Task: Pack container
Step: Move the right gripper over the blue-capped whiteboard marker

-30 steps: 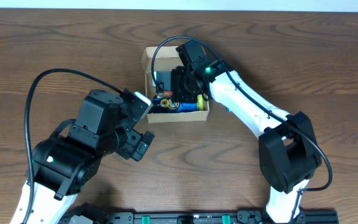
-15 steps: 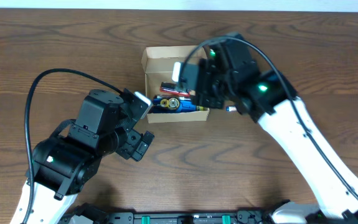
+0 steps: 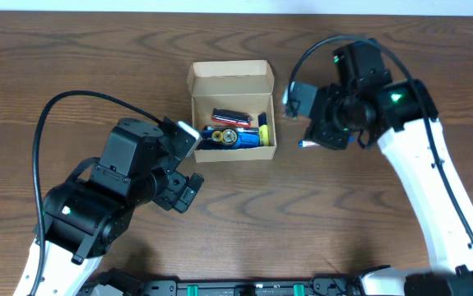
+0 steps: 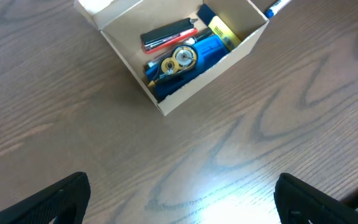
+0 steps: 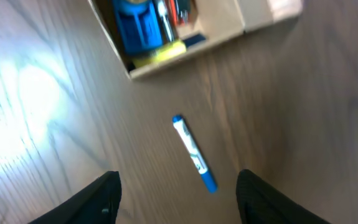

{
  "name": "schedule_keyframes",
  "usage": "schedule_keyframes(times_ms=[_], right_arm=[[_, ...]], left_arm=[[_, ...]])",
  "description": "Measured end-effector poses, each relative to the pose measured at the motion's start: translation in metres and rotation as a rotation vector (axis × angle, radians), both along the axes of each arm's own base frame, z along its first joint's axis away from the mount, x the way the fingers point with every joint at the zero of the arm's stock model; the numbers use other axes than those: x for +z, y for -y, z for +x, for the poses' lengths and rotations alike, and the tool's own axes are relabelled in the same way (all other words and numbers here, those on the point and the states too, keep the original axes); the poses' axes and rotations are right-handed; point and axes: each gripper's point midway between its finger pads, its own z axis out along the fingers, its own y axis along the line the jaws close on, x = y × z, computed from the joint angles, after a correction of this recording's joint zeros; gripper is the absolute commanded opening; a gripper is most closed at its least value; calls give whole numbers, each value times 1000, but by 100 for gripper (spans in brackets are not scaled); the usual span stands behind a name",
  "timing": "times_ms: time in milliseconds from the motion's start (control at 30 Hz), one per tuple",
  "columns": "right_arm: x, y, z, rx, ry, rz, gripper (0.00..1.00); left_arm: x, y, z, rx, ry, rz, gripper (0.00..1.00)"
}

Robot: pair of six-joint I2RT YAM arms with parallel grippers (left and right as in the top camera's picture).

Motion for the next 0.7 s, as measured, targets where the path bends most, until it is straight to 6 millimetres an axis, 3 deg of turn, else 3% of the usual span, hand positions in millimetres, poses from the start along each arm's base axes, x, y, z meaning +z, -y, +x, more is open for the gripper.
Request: schedule_keyframes(times_ms=[200,500,700], right_arm=[[-38,17,13,-51,-124,-1,72],[-106,20,20,-40,-315,-47,74],[-147,30,23,-36,-393,-125,97]], left_arm=[[0,0,0,0,0,0,95],[0,0,0,0,0,0,95],[0,0,0,0,0,0,95]])
